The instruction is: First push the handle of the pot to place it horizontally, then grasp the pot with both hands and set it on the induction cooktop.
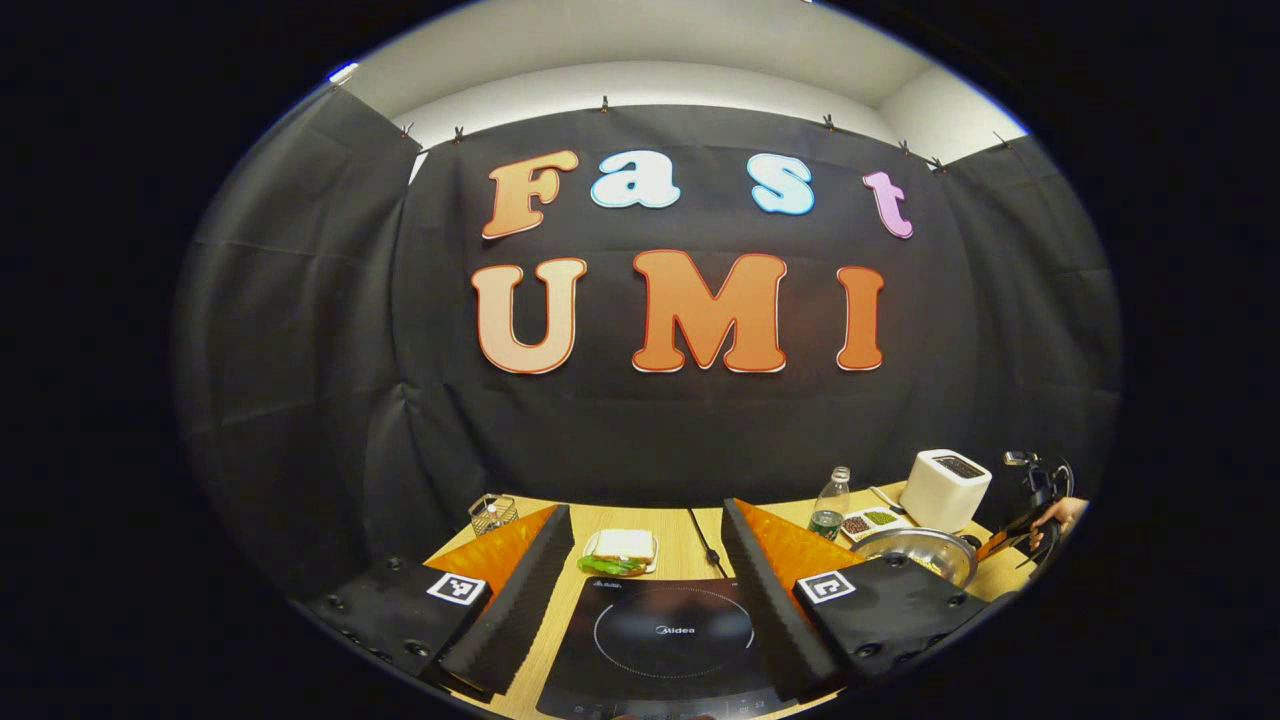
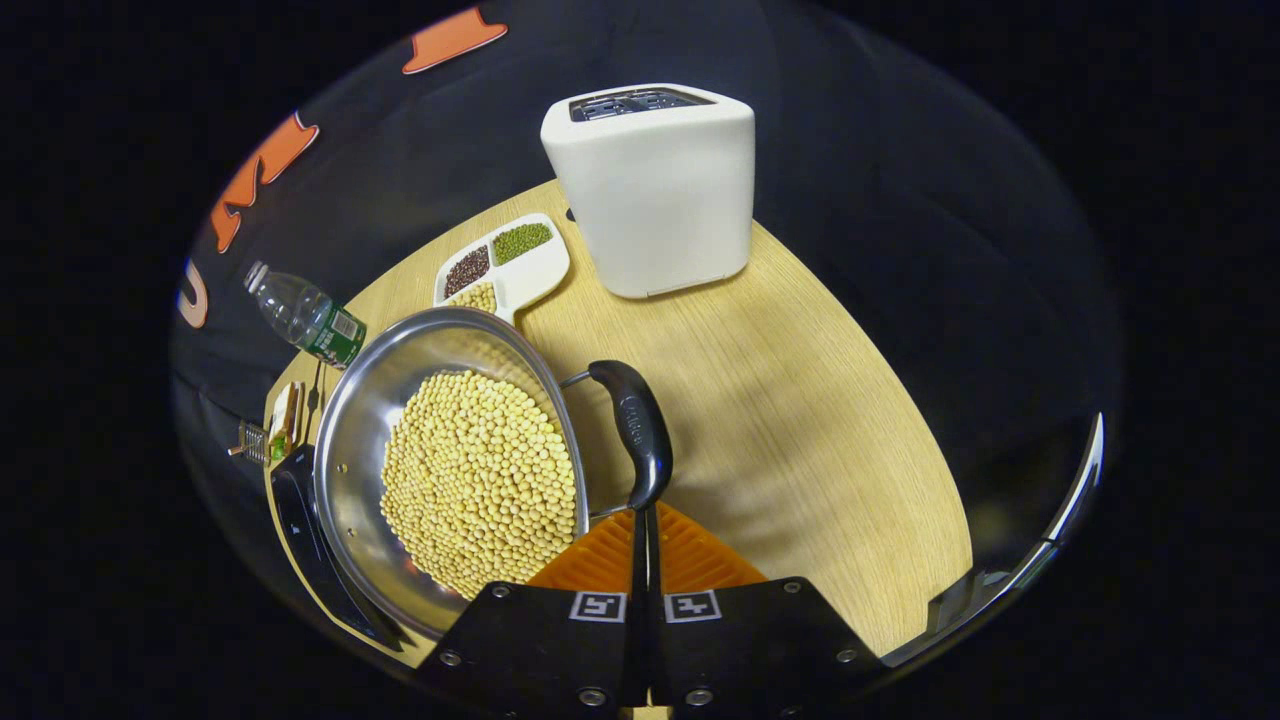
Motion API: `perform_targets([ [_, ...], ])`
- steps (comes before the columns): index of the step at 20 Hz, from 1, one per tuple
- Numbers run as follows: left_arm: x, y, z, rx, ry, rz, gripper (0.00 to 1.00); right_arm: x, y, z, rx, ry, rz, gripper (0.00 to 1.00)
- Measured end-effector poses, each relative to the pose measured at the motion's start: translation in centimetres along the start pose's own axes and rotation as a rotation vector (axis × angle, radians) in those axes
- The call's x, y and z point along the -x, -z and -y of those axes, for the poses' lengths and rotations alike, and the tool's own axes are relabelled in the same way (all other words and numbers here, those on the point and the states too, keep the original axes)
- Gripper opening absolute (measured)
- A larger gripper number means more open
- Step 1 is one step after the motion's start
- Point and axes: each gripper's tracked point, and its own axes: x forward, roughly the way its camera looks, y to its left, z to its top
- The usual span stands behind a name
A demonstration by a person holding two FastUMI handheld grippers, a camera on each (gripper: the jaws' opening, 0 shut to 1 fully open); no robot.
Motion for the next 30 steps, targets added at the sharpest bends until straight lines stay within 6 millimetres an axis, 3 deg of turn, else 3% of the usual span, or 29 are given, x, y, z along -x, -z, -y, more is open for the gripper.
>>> perform_targets([
  [7, -1.7, 3.8, 3.4, 0.008, 0.061, -0.113, 0.98, -0.4, -1.5, -0.7, -0.044, -0.038, 0.013, 0.0],
  [13, -3.4, 10.3, 11.6, 0.023, 0.234, -0.33, 0.98, 2.0, -2.3, -0.9, -0.005, -0.082, 0.094, 0.04],
  [15, -3.9, 12.4, 14.6, 0.029, 0.281, -0.411, 0.96, 2.8, -2.6, -1.9, 0.015, -0.121, 0.105, 0.17],
  [17, -4.3, 14.0, 17.4, 0.05, 0.332, -0.496, 0.98, 2.9, -2.6, -2.6, 0.041, -0.136, 0.115, 0.38],
  [18, -4.4, 15.1, 18.7, 0.061, 0.356, -0.542, 0.98, 2.9, -2.8, -2.8, 0.055, -0.139, 0.122, 0.58],
  [20, -4.6, 17.2, 21.2, 0.071, 0.39, -0.631, 0.98, 3.0, -3.1, -3.2, 0.081, -0.144, 0.127, 0.71],
  [25, -7.6, 21.9, 25.7, 0.048, 0.411, -0.767, 1.0, 3.1, -4.6, -3.4, 0.119, -0.127, 0.159, 0.85],
  [30, -10.6, 26.1, 26.6, -0.031, 0.324, -0.782, 0.98, 1.7, -5.7, -2.9, 0.189, -0.084, 0.209, 0.9],
])
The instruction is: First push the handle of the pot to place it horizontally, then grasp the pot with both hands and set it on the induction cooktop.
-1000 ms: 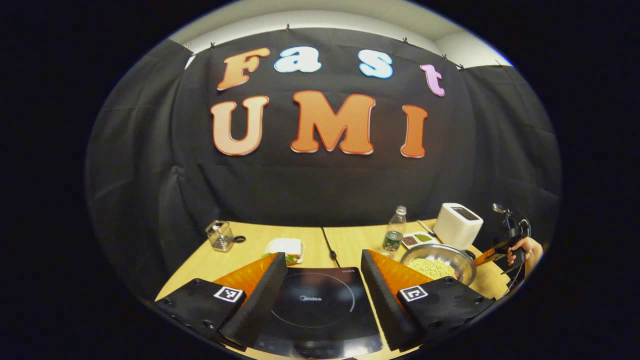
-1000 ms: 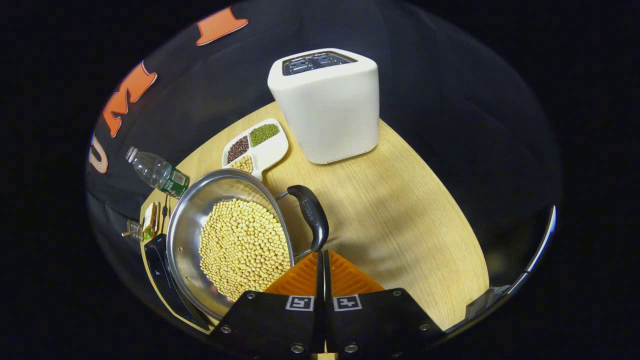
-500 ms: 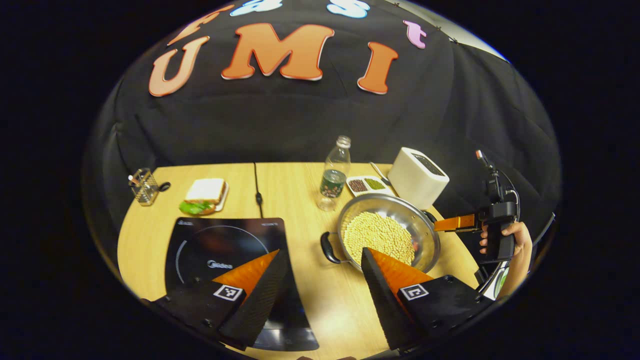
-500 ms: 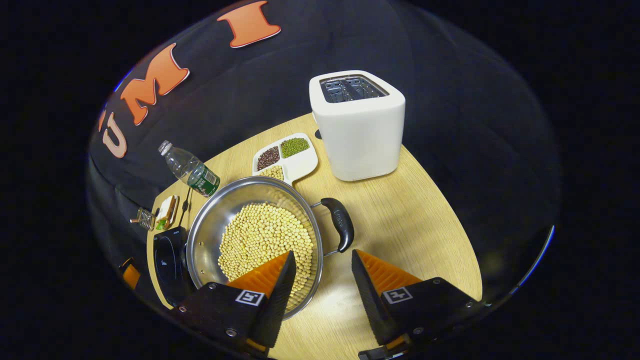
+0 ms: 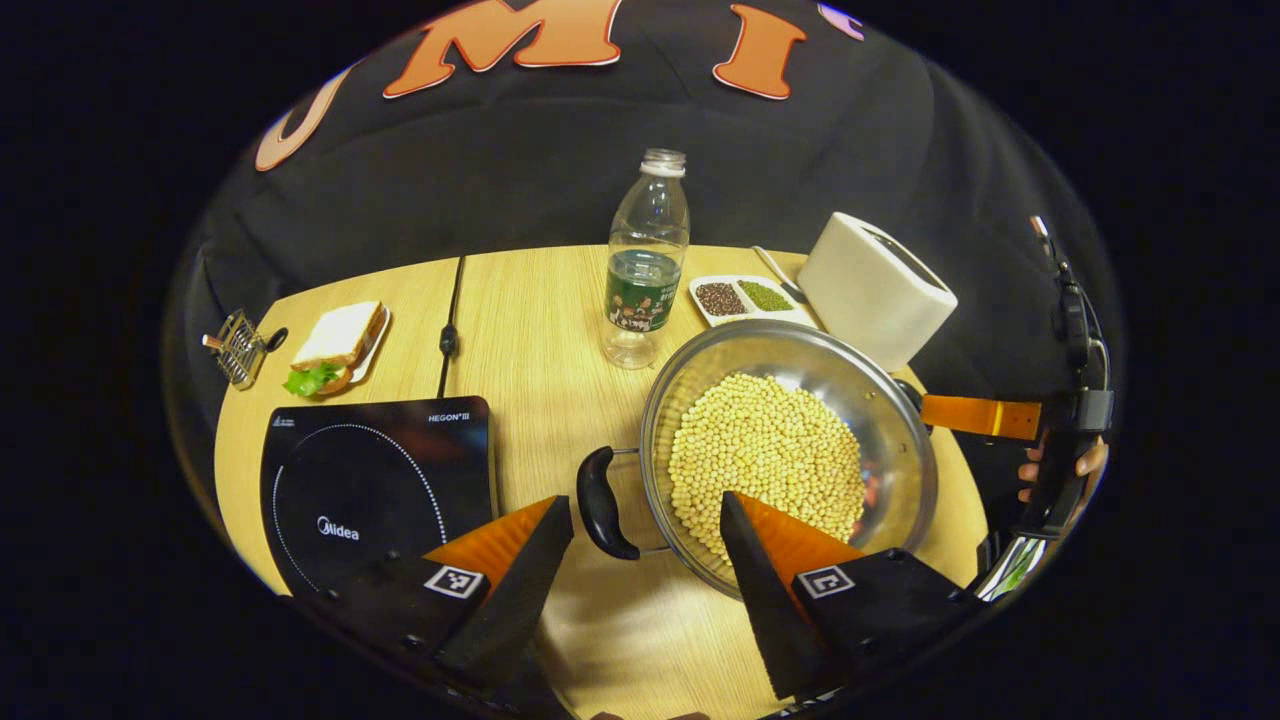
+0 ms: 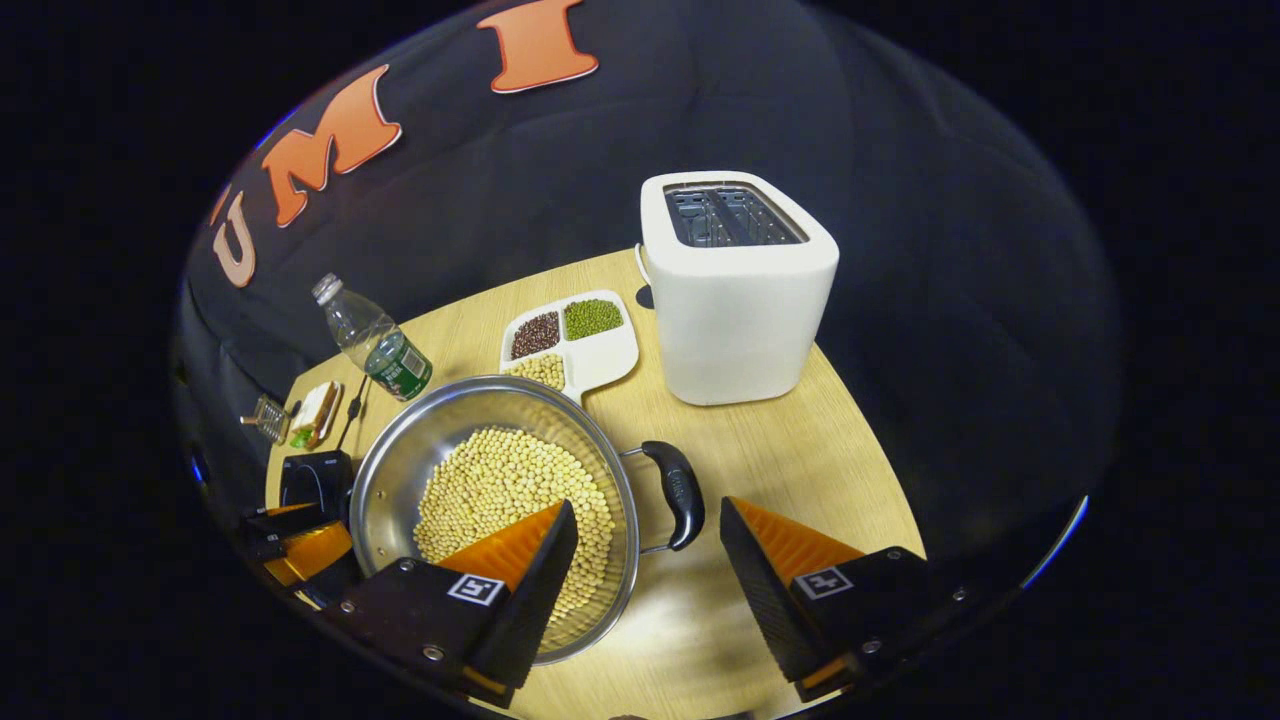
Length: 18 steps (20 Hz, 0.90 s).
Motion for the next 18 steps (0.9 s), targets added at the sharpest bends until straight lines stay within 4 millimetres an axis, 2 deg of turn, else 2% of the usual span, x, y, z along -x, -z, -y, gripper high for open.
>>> perform_targets([
  [3, -2.2, 0.2, -0.9, -0.034, -0.08, 0.017, 0.98, -1.0, -0.2, -0.3, 0.056, 0.015, 0.022, 0.92],
  [6, -3.4, 0.8, -1.2, -0.017, -0.103, 0.01, 0.98, -2.3, -0.4, -0.1, 0.09, 0.035, 0.056, 0.92],
  [12, -5.9, 1.8, -1.3, 0.021, -0.116, -0.003, 0.98, -4.8, 1.0, 0.0, 0.081, 0.02, 0.035, 0.92],
  [14, -6.5, 1.5, -1.7, 0.004, -0.136, 0.019, 0.98, -5.6, 1.0, 0.2, 0.082, 0.019, 0.05, 0.92],
  [16, -7.3, 1.2, -1.6, -0.007, -0.134, 0.04, 0.98, -6.1, 0.8, 0.7, 0.105, 0.035, 0.073, 0.87],
  [17, -7.7, 1.4, -1.3, -0.001, -0.124, 0.048, 0.97, -6.7, 0.9, 0.6, 0.107, 0.024, 0.075, 0.84],
  [18, -7.7, 1.3, -1.1, -0.001, -0.121, 0.055, 0.96, -6.4, 1.1, 0.2, 0.111, 0.014, 0.076, 0.8],
])
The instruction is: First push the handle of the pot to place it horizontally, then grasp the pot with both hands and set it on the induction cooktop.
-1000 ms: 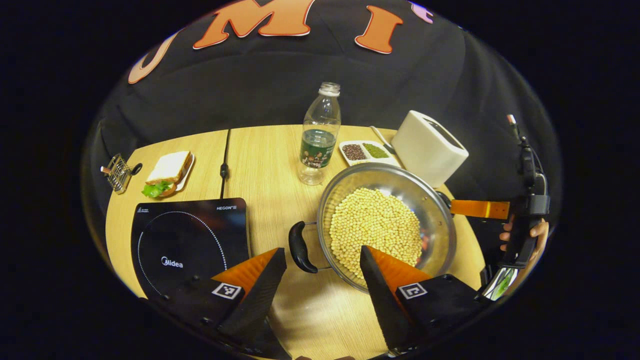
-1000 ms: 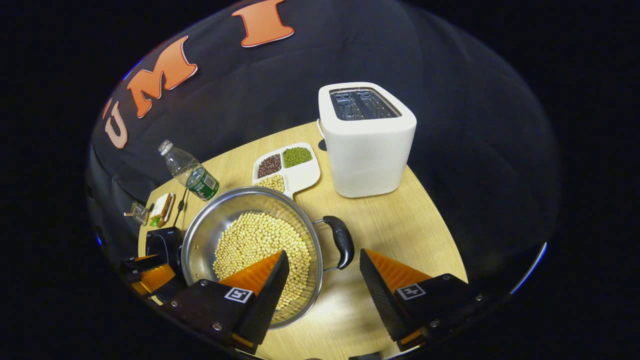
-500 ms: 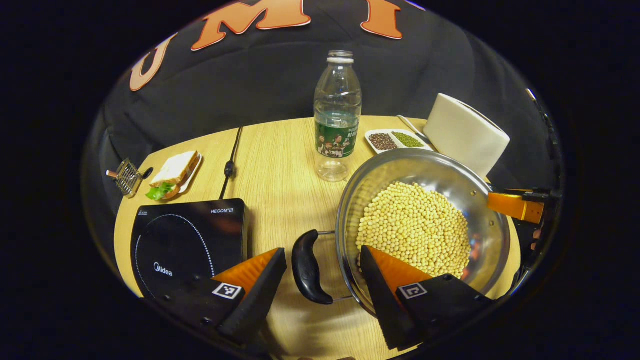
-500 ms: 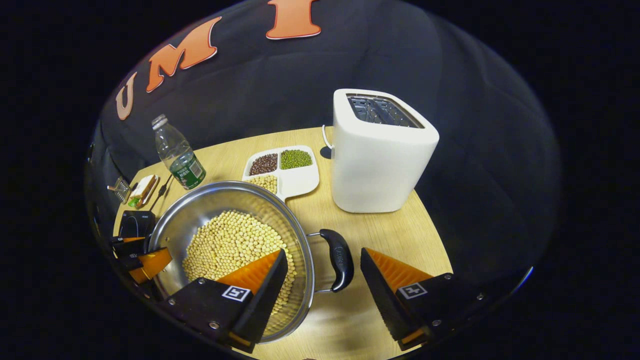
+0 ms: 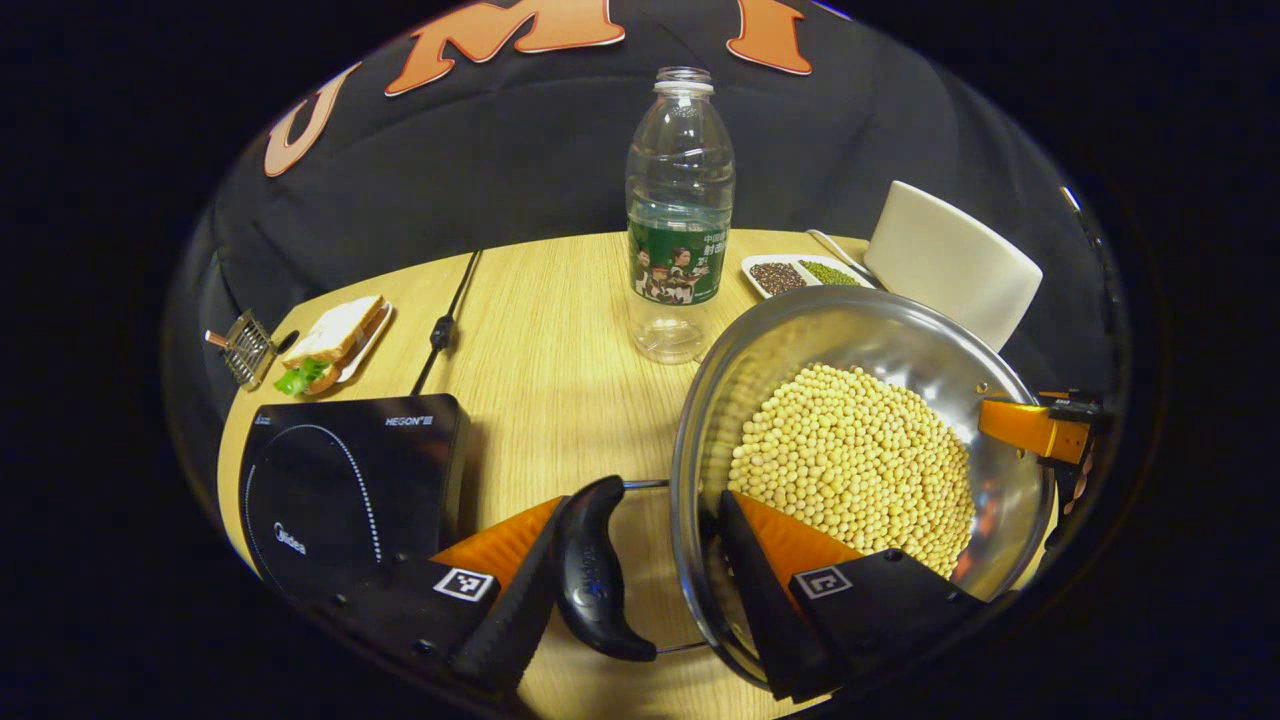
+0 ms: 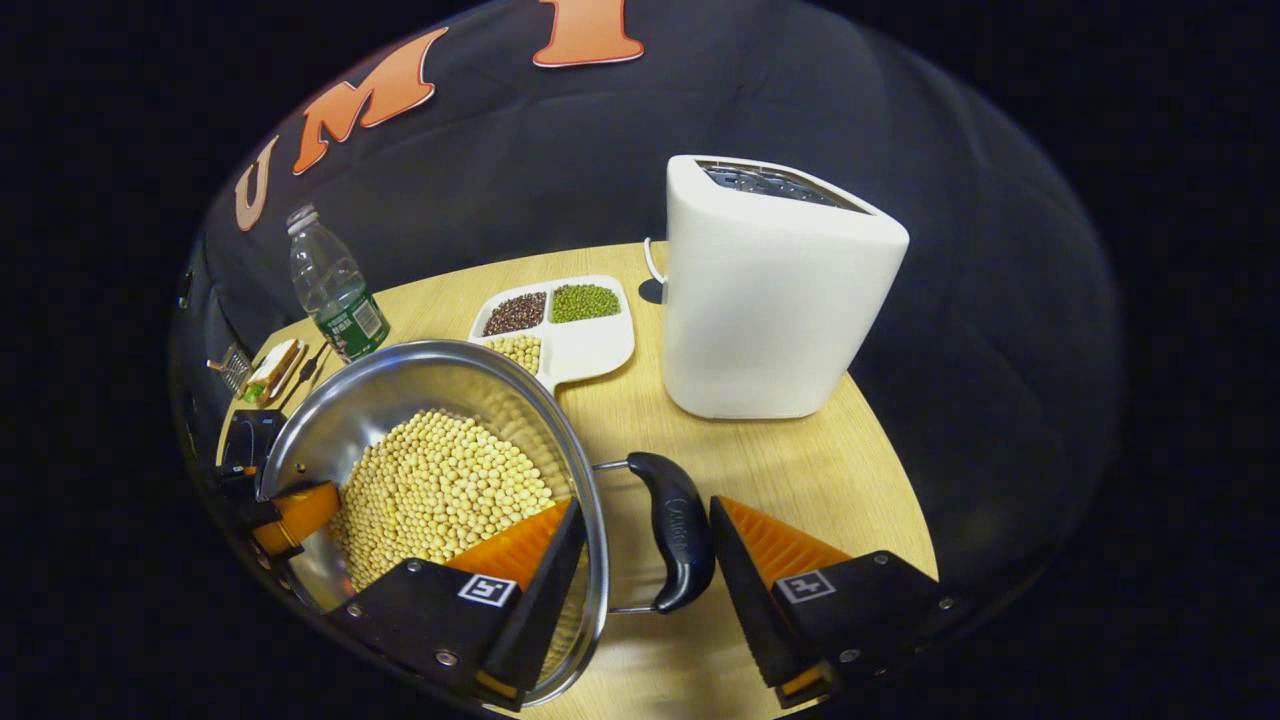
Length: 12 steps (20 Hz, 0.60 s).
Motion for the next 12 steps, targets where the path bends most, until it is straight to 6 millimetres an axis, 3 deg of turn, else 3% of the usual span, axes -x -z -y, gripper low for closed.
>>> perform_targets([
  [2, -0.2, -0.2, -0.2, 0.009, -0.015, 0.025, 0.87, -0.2, 0.0, 0.1, 0.023, 0.008, 0.01, 0.72],
  [5, -0.2, -0.9, -0.4, 0.036, -0.002, 0.066, 0.84, 0.1, 0.0, 0.1, 0.019, 0.006, 0.013, 0.7],
  [6, -0.2, -1.0, -0.3, 0.047, 0.003, 0.074, 0.79, 0.2, 0.1, 0.0, 0.014, 0.004, 0.011, 0.67],
  [12, 0.8, -2.0, -0.8, 0.009, -0.029, 0.133, 0.77, 0.4, 1.7, -0.9, 0.001, -0.005, -0.003, 0.61],
])
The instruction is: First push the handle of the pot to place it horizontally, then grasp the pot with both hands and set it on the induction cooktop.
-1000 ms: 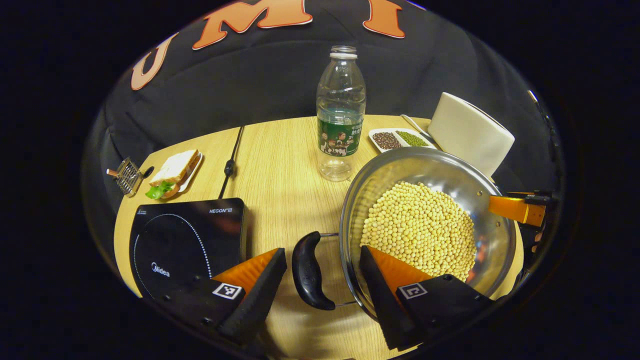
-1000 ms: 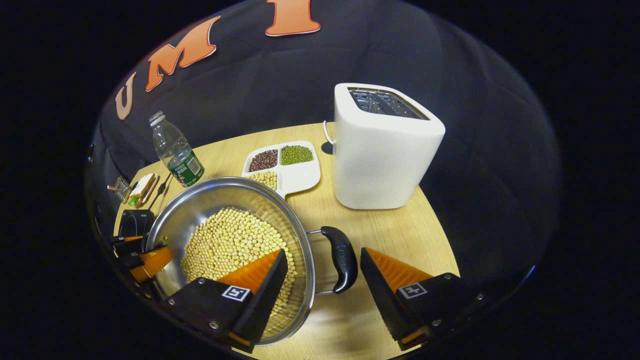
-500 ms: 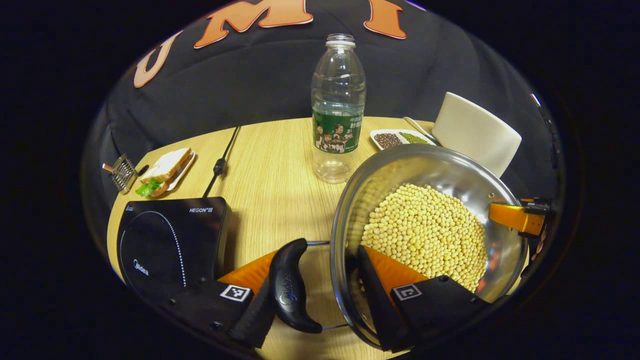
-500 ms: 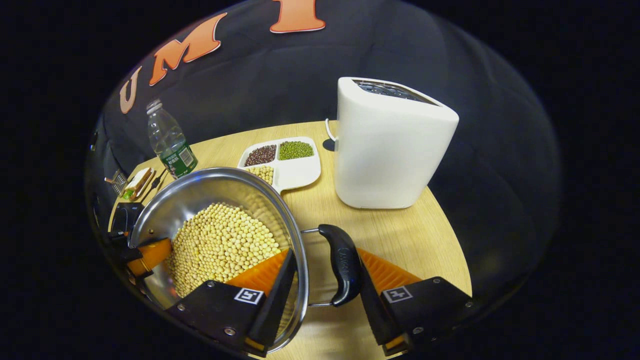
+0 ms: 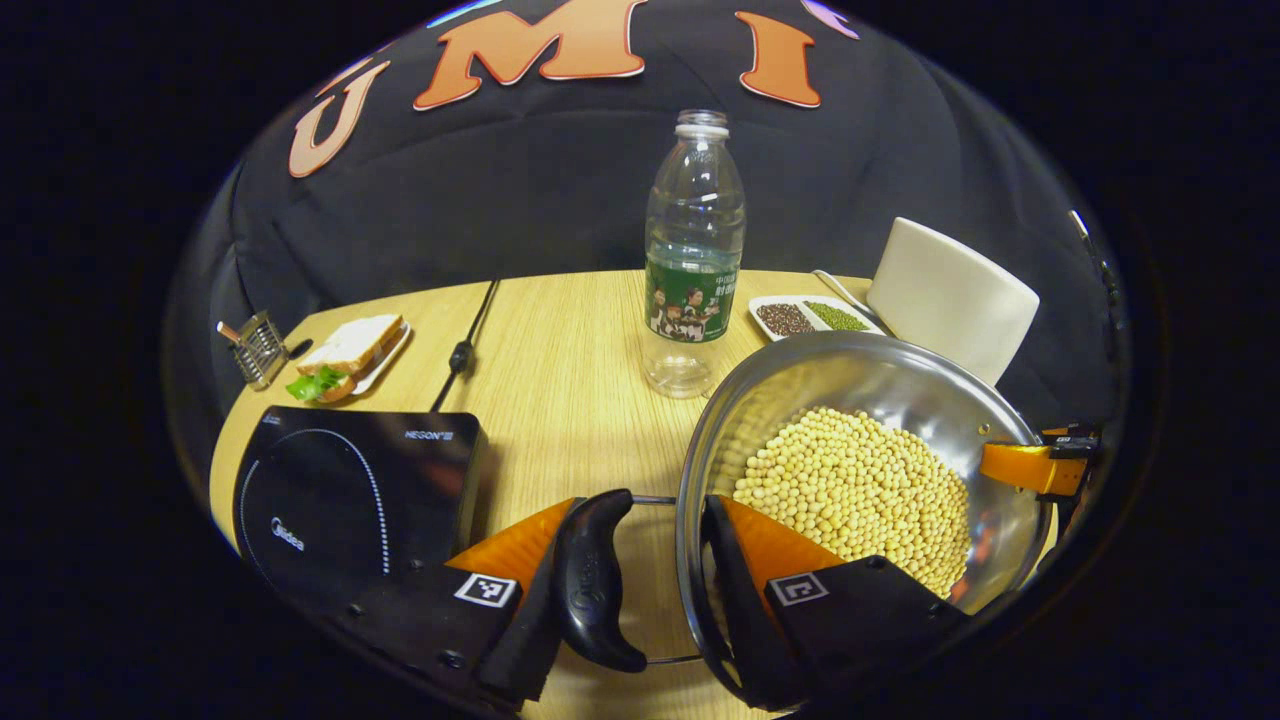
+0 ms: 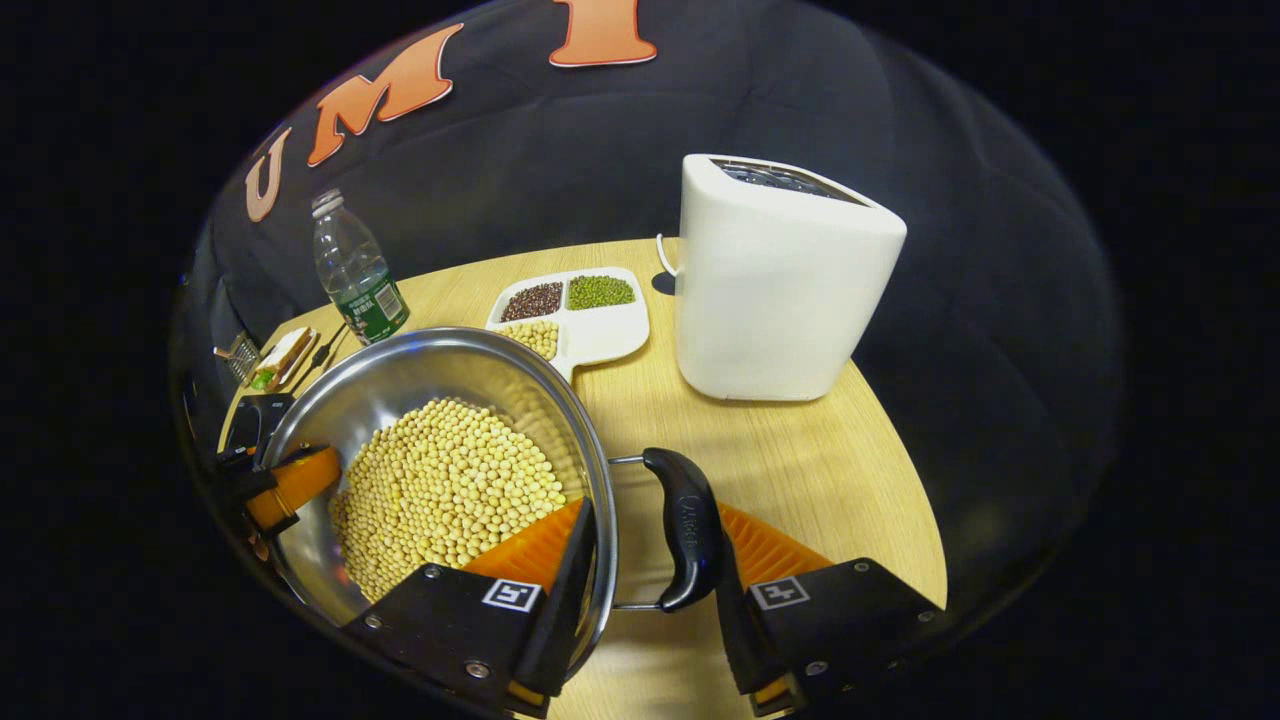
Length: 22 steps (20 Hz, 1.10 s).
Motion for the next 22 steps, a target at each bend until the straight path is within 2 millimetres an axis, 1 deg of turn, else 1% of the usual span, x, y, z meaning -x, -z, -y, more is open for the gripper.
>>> perform_targets([
  [1, 0.3, -0.3, -0.2, -0.007, -0.001, 0.01, 0.77, 0.6, 0.1, -0.2, -0.005, 0.002, 0.006, 0.61],
  [3, 1.1, -1.2, -0.5, -0.016, 0.002, 0.037, 0.77, 2.2, -0.6, 0.0, 0.0, 0.012, 0.036, 0.61],
  [4, 1.8, -1.7, -0.8, -0.017, 0.004, 0.051, 0.77, 3.2, -1.2, -0.1, 0.002, 0.018, 0.057, 0.61],
  [5, 2.6, -2.3, -1.1, -0.013, 0.008, 0.068, 0.8, 4.3, -1.7, -0.4, 0.001, 0.022, 0.076, 0.61],
  [6, 3.8, -2.9, -1.4, -0.008, 0.011, 0.08, 0.74, 5.3, -1.9, -1.0, 0.001, 0.022, 0.093, 0.61],
  [7, 4.7, -3.4, -1.9, 0.0, 0.012, 0.089, 0.77, 6.3, -2.2, -1.5, 0.003, 0.023, 0.111, 0.61],
  [10, 7.0, -4.5, -3.6, -0.002, 0.013, 0.107, 0.77, 10.0, -2.6, -2.1, 0.014, 0.019, 0.141, 0.61],
  [12, 9.0, -5.3, -5.4, -0.006, 0.007, 0.121, 0.77, 13.1, -2.8, -2.6, 0.018, 0.012, 0.153, 0.61],
  [13, 10.1, -5.5, -6.4, -0.004, 0.003, 0.131, 0.74, 14.4, -3.0, -2.9, 0.025, 0.007, 0.164, 0.61],
  [14, 11.0, -5.7, -7.3, -0.001, 0.002, 0.135, 0.74, 15.8, -3.3, -3.1, 0.034, 0.003, 0.17, 0.61],
  [15, 11.8, -5.7, -8.4, -0.003, -0.001, 0.128, 0.77, 17.1, -3.6, -3.7, 0.045, -0.002, 0.181, 0.61],
  [16, 12.1, -6.2, -9.3, 0.003, -0.006, 0.136, 0.77, 18.2, -3.7, -4.2, 0.061, -0.007, 0.19, 0.61],
  [17, 12.8, -6.3, -10.5, 0.003, -0.014, 0.142, 0.76, 19.2, -3.8, -4.8, 0.071, -0.011, 0.2, 0.61],
  [18, 13.6, -6.3, -11.8, 0.011, -0.021, 0.151, 0.74, 20.2, -3.7, -5.2, 0.084, -0.016, 0.209, 0.61],
  [19, 14.5, -6.2, -13.2, 0.021, -0.027, 0.154, 0.76, 21.3, -3.7, -5.9, 0.093, -0.023, 0.218, 0.61],
  [21, 15.8, -6.4, -15.7, 0.038, -0.045, 0.16, 0.76, 22.4, -4.0, -7.2, 0.113, -0.04, 0.227, 0.61],
  [22, 16.2, -6.6, -16.7, 0.04, -0.054, 0.167, 0.76, 21.9, -4.2, -8.3, 0.126, -0.048, 0.232, 0.61],
])
